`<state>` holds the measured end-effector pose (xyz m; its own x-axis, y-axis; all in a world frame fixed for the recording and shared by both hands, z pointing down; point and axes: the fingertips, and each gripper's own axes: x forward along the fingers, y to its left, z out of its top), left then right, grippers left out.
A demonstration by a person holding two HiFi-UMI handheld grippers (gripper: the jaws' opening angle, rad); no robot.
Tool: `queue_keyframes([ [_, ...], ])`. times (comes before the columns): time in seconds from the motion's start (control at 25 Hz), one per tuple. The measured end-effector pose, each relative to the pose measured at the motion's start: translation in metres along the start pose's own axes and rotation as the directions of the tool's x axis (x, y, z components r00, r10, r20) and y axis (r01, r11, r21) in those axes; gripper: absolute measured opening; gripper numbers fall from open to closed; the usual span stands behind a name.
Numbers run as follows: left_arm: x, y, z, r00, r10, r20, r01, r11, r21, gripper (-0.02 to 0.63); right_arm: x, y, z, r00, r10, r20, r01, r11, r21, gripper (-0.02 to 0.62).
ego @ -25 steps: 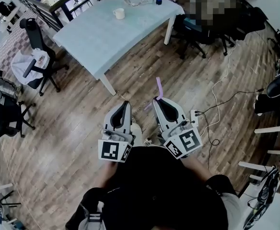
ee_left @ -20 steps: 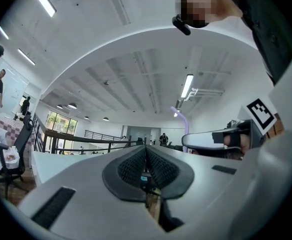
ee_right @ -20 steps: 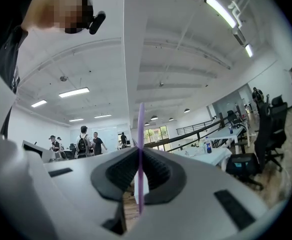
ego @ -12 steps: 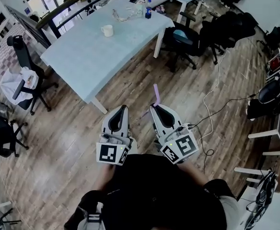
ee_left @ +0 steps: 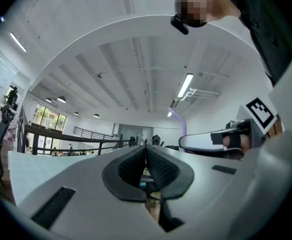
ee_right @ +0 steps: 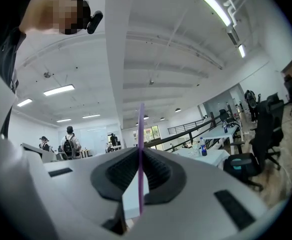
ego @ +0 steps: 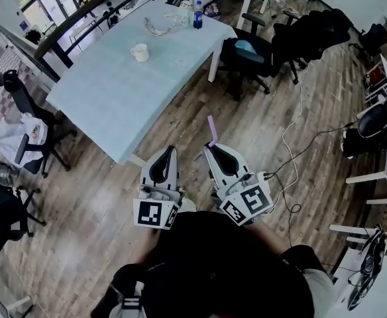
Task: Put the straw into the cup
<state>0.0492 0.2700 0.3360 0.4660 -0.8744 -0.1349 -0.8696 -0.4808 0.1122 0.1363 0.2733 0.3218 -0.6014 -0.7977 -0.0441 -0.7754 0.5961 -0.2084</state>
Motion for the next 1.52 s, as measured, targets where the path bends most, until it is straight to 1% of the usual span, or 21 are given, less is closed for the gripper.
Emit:
queue_keyframes([
  [0.32, 0.032, 0.048, 0.003, 1.000, -0.024, 0.008, 0.024, 1.000, 0.008, 0.014, 0.063, -0.006, -0.002, 1.000, -0.006, 0.011, 0.006, 1.000, 0.001, 0.032],
  [0.6, 0.045, 0.071, 0.002, 1.000, -0.028, 0.011, 0.028, 1.000, 0.001, 0.014, 0.091, -0.010, -0.009, 1.000, -0.009, -0.009, 0.009, 1.000, 0.000, 0.032],
  [1.08, 0.046, 0.113, 0.007, 1.000, 0.025, 0.018, -0.025, 1.000, -0.002, 0.014, 0.139, 0.004, -0.005, 0.998, 0.054, -0.015, -0.054, 0.998, -0.018, 0.032],
  [1.24, 0.050, 0.123, 0.004, 0.999, 0.042, 0.014, -0.042, 0.999, 0.007, 0.014, 0.153, -0.001, -0.007, 0.998, 0.065, -0.017, -0.066, 0.998, -0.019, 0.032],
  [1.52, 0.072, 0.145, 0.000, 0.994, 0.106, 0.014, -0.106, 0.994, 0.023, 0.014, 0.182, -0.023, -0.008, 0.994, 0.111, -0.021, -0.111, 0.994, -0.013, 0.032],
])
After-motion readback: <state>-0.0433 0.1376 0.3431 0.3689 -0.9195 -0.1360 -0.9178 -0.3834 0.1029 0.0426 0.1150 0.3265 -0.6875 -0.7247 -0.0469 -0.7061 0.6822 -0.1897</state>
